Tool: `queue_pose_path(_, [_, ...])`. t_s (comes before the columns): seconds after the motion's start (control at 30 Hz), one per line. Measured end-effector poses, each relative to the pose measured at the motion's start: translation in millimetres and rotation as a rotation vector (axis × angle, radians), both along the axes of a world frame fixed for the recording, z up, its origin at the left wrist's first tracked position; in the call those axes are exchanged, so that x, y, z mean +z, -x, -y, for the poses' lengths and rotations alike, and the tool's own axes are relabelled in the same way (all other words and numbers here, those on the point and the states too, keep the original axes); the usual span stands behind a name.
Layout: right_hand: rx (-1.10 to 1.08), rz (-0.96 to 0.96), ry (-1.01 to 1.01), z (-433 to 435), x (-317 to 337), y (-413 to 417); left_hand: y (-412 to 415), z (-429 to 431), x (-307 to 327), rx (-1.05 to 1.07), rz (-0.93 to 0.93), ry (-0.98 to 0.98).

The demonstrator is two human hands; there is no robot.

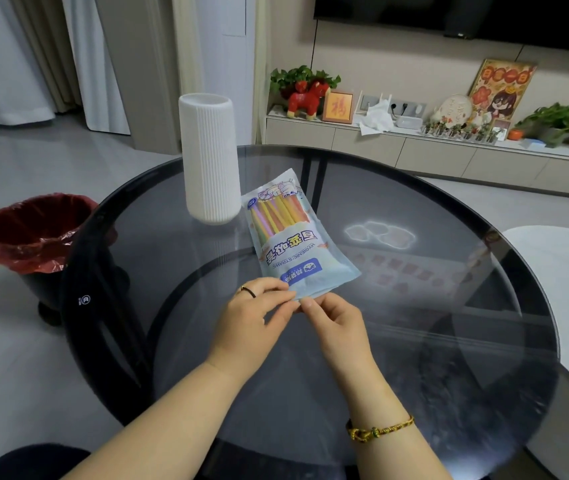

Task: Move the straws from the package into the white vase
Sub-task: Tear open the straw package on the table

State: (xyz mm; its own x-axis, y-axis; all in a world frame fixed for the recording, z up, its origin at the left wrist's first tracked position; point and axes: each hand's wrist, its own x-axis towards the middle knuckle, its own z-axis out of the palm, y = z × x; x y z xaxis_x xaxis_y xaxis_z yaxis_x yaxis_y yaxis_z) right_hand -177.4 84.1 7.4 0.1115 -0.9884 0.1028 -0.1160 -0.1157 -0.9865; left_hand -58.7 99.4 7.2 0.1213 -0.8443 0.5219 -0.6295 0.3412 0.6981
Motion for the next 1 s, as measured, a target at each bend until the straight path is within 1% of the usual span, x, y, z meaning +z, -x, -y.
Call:
queue_pose_path(0.1, [-0.017,-0.051,0.015,0.3,-1.1,-0.2,-1.2,1.8,-1.4,-0.01,-0.052,-0.055])
queue_pose_path(0.17, [0.003,-0.085,0.035,-1.0,-0.6,-1.2,-2.6,3.3,-1.6,-0.014,-0.151,-0.1])
queue_pose_path(0.23, [0.016,-0.183,0.091,-2.3,-0.5,-3.0,-5.2,5.7,-1.0,-0.019,-0.272,-0.159])
queue_pose_path(0.27, [0.017,-0.239,0.126,-2.9,0.1,-4.0,-5.8,6.6,-0.6,-0.023,-0.301,-0.181])
queue_pose_path(0.3, [0.014,-0.28,0.154,-2.8,0.4,-4.8,-5.8,6.9,-0.2,-0.025,-0.288,-0.18])
queue_pose_path(0.43, [-0.001,-0.341,0.205,-2.3,0.6,-6.2,-4.4,6.4,-0.3,-0.023,-0.124,-0.102])
queue_pose_path(0.53, [0.005,-0.349,0.213,-3.3,-1.3,-9.6,-6.4,6.7,-1.6,-0.005,-0.076,-0.079])
queue_pose_path(0.6, [0.001,-0.319,0.174,-2.4,-3.1,-10.5,-5.2,6.3,-0.3,-0.003,-0.016,-0.055])
queue_pose_path(0.7, [-0.029,-0.181,0.038,0.0,-2.3,-8.6,-0.7,3.0,4.7,0.009,0.19,-0.004])
queue_pose_path(0.77, [-0.022,-0.127,0.01,0.8,-3.1,-8.1,0.1,2.3,5.9,0.005,0.261,0.014])
queue_pose_path(0.9, [0.006,-0.101,0.046,0.5,-4.3,-8.7,-1.5,3.4,3.3,0.021,0.281,0.038])
queue_pose_path(1.0, [-0.009,-0.113,0.065,-0.7,-4.1,-9.4,-0.2,5.0,1.2,0.036,0.227,0.031])
